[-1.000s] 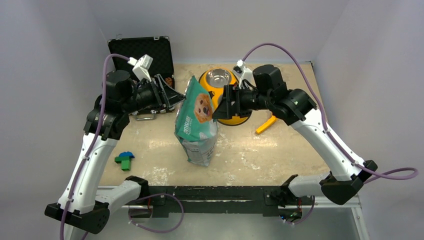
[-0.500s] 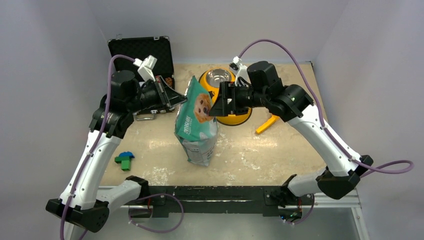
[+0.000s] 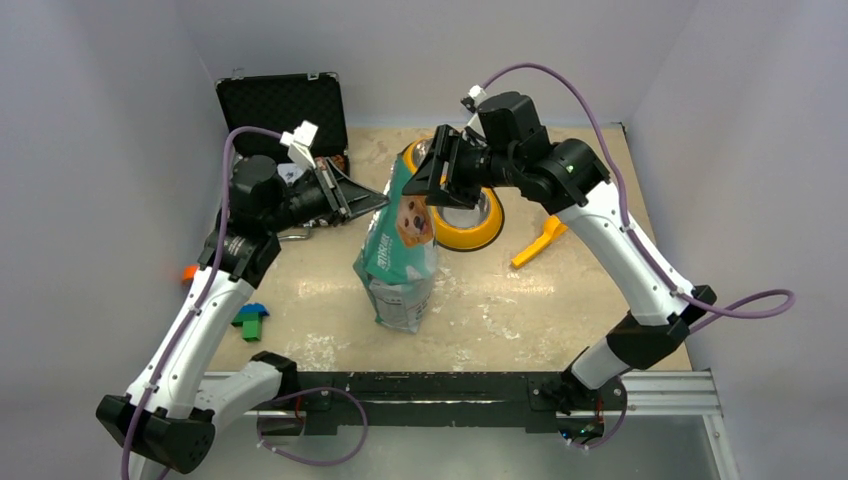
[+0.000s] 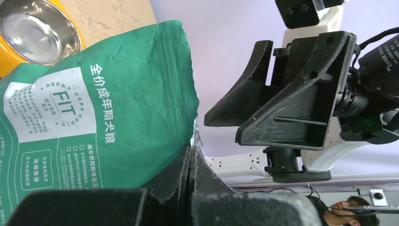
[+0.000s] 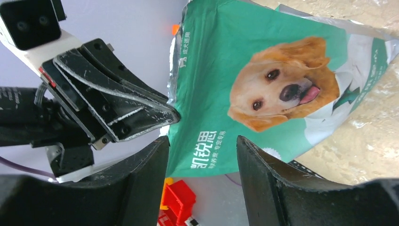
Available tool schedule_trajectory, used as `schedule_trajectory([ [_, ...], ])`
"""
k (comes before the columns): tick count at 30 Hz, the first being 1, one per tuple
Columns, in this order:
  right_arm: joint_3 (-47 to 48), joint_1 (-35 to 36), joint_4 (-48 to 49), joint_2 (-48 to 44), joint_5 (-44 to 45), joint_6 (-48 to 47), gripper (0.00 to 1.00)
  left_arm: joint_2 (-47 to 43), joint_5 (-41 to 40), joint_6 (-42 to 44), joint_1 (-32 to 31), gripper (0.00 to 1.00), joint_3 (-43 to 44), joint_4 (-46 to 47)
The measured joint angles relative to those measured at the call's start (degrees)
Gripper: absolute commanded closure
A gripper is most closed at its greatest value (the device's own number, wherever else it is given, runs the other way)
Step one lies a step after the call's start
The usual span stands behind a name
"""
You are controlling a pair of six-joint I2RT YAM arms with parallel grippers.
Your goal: Serve the pet food
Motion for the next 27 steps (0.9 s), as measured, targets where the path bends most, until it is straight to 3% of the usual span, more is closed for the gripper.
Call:
schedule_trajectory([
  [11, 0.1, 0.5, 3.4, 1.6, -0.5, 3.7, 0.40, -1.3, -1.3, -4.8, -0.7, 1.00, -2.7, 3.7],
  [20, 0.0, 0.7, 4.7, 4.0, -0.5, 4.7, 0.53, -1.3, -2.1, -5.2, -2.3, 1.00, -2.8, 3.8],
  [22, -0.2, 0.7, 4.9, 4.7, -0.5, 4.7, 0.63, -1.3, -2.3, -5.2, -2.5, 1.00, -2.8, 3.8],
  [27, -0.8, 0.8, 6.3, 5.3, -1.4, 5.2, 1.00, -1.1, -2.7, -5.1, -3.0, 1.00, -2.8, 3.7],
])
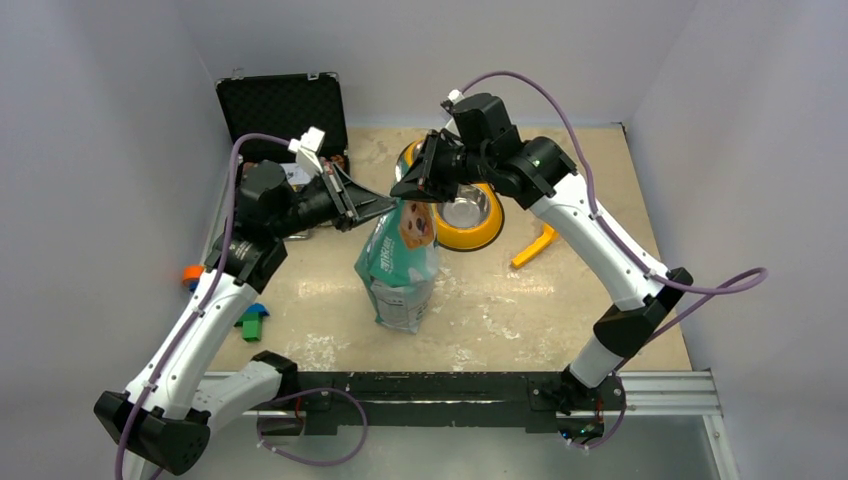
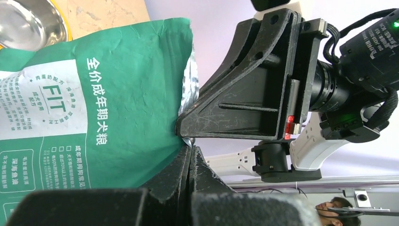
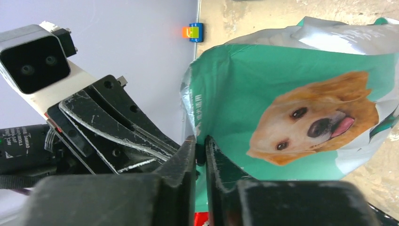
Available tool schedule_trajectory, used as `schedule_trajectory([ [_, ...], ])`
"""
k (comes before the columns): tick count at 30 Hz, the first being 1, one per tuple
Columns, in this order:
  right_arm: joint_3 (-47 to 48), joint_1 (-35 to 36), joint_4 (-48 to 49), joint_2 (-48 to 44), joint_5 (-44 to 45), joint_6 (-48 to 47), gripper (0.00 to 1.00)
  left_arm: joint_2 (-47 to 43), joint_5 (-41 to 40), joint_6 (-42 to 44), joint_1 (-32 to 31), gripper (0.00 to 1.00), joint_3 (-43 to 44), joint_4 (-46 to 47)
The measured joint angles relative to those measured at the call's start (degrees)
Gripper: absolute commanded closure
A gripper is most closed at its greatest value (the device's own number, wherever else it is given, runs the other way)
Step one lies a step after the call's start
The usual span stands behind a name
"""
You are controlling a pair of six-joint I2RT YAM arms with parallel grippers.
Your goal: Serve the pet food
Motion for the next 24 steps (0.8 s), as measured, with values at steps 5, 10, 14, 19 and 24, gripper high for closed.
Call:
schedule_trajectory([
  [5, -3.0, 0.0, 2.8, -0.9, -0.6, -0.4, 1.00, 0.2, -0.7, 0.8, -0.2, 0.98, 0.1, -1.9],
  [10, -10.5, -0.4, 10.1, -5.0, -3.3, -2.9, 1.00, 0.3, -0.6, 4.1, -0.3, 0.78, 2.6, -6.4],
  [14, -14.4, -1.7, 14.3, -7.0, -6.7, -4.5, 1.00, 0.8, -0.8, 8.2, -0.3, 0.80, 6.2, -12.2],
  [19, -18.2, -2.7, 19.1, -8.6, -10.2, -5.3, 1.00, 1.7, -1.0, 12.9, -0.3, 0.75, 9.0, -18.3],
  [24, -18.2, -2.8, 19.3, -8.6, -11.2, -6.3, 1.00, 2.4, -0.1, 14.0, -0.3, 0.72, 9.0, -19.4],
])
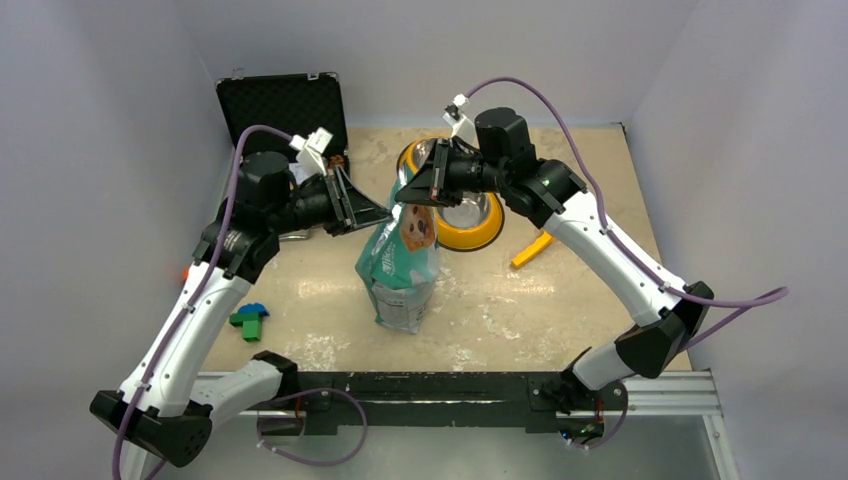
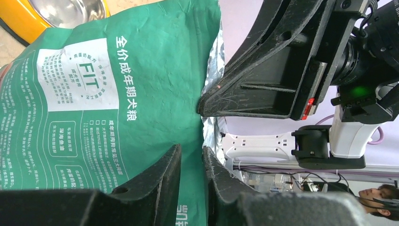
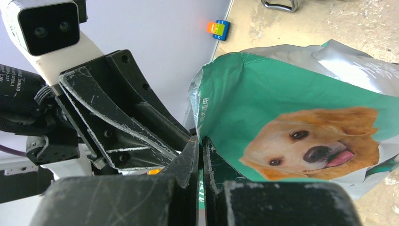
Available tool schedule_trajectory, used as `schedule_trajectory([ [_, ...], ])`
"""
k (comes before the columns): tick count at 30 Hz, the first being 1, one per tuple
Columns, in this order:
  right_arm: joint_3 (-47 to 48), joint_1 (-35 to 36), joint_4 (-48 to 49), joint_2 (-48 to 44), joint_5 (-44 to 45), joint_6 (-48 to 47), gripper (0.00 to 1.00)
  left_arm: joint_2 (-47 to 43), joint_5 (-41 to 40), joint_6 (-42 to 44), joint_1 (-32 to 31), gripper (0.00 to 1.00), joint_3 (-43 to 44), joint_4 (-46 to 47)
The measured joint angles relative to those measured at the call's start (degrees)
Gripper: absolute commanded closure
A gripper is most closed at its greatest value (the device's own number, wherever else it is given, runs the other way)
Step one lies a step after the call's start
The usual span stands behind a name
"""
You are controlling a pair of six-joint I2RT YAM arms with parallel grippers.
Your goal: Serve the pet food
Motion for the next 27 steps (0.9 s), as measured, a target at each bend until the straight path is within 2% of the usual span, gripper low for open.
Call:
schedule_trajectory([
  [8, 0.0, 0.0, -0.2, 0.0, 0.1, -0.1, 1.00, 0.8, 0.7, 0.1, -1.7, 0.69, 0.4, 0.1],
  [13, 0.9, -0.1, -1.6, 0.1, 0.3, -1.1, 1.00, 2.2, 1.2, 0.1, -2.8, 0.88, 1.4, 0.1],
  [16, 1.1, -0.1, -2.2, 0.2, 0.4, -1.5, 0.88, 3.1, 1.8, 0.2, -3.3, 1.00, 2.1, 0.1],
  [20, 3.1, -0.2, -5.7, 0.2, 1.2, -3.0, 0.71, 4.7, 2.3, 0.7, -4.4, 1.00, 3.4, 0.0],
  [27, 13.1, 2.0, -18.4, 2.3, 6.1, -7.2, 0.64, 5.0, -2.0, 1.5, -6.7, 1.00, 5.3, -1.7],
])
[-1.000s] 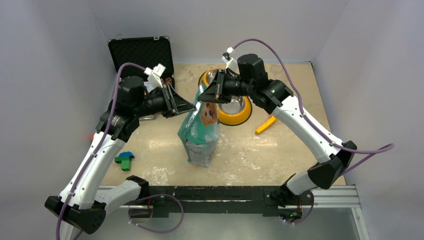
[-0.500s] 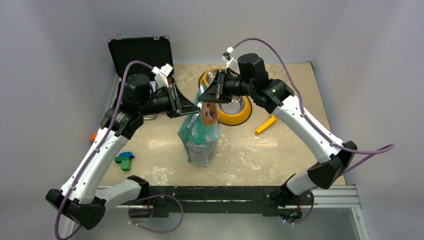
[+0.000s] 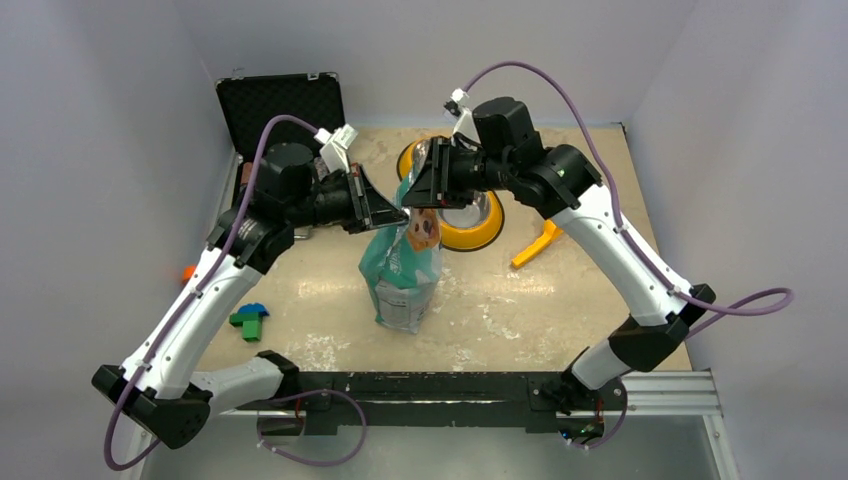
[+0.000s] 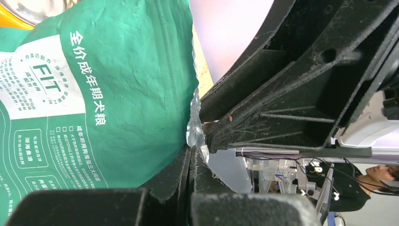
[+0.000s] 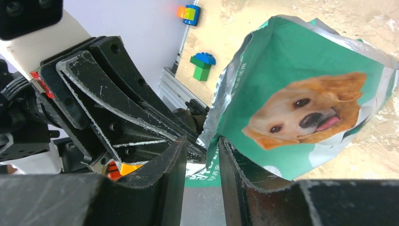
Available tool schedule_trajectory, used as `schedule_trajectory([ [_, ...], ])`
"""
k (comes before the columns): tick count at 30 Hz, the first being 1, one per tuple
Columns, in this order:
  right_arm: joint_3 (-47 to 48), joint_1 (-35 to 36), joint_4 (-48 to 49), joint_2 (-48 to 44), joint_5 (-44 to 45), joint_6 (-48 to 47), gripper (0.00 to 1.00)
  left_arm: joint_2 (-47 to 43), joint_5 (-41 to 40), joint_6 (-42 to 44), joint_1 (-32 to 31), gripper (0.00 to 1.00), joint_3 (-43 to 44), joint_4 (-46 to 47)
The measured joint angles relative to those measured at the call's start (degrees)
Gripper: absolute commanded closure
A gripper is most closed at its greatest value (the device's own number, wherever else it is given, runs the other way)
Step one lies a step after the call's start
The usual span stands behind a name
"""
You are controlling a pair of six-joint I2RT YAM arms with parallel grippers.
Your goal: Serve the pet food
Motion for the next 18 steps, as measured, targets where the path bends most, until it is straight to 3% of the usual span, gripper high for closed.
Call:
schedule_trajectory([
  [3, 2.5, 1.0, -3.2, 0.9, 2.1, -0.5, 0.66, 0.0, -1.3, 0.0, -0.7, 1.00, 0.0, -0.2],
  [9, 2.2, 1.4, -6.0, 0.9, 4.7, -0.2, 0.81, -0.1, -2.5, -0.1, -0.9, 1.00, 0.0, -0.4],
  [10, 1.9, 1.4, -5.9, 0.8, 4.7, -0.1, 0.84, -0.2, -2.8, -0.1, -1.0, 1.00, 0.0, -0.4],
  [12, 1.6, 1.4, -5.9, 0.8, 4.7, 0.1, 1.00, -0.2, -3.1, -0.2, -1.1, 1.00, 0.0, -0.4],
  [18, 1.6, 1.6, -6.1, 0.9, 6.1, 0.0, 1.00, -0.6, -6.0, -0.1, -1.6, 1.00, 0.2, -1.7],
])
